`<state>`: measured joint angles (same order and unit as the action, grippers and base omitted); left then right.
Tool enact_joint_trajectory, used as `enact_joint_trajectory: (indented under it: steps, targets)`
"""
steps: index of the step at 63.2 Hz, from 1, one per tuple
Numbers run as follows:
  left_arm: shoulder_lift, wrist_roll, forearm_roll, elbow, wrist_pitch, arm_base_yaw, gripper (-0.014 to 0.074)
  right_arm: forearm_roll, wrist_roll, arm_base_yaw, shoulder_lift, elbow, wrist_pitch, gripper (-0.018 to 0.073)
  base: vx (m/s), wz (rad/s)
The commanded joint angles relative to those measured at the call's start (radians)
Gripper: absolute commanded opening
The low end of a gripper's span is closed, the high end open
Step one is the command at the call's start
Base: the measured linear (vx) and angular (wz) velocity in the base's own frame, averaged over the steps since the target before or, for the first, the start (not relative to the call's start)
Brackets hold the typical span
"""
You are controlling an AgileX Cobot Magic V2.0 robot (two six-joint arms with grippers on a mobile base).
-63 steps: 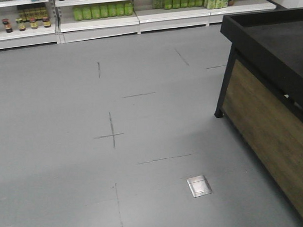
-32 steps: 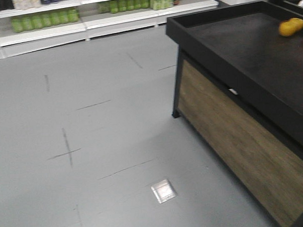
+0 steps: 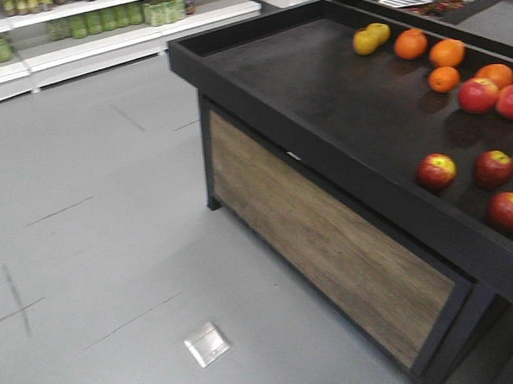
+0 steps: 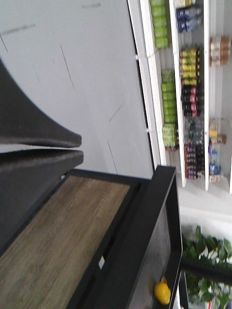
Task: Pick three apples into basket with both arms
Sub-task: 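Turn the base and drive up to the table holding the light-blue basket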
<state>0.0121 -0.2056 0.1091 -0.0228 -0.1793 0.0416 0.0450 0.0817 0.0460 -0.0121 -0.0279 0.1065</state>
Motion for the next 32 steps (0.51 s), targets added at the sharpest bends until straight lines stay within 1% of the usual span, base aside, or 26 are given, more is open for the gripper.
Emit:
enact_joint_trajectory:
  steps: [1,32]
  targets:
    - [0.016,-0.009,0.002,-0.008,0.071,0.0,-0.0006,0.011,-0.005,-0.007,-0.013,-0.014,-0.068,-0.0004,0.1,-0.44]
    - [0.016,-0.009,0.002,-0.008,0.071,0.0,-0.0006,0.011,-0.005,-0.007,-0.013,-0.014,-0.068,-0.0004,0.08,-0.41]
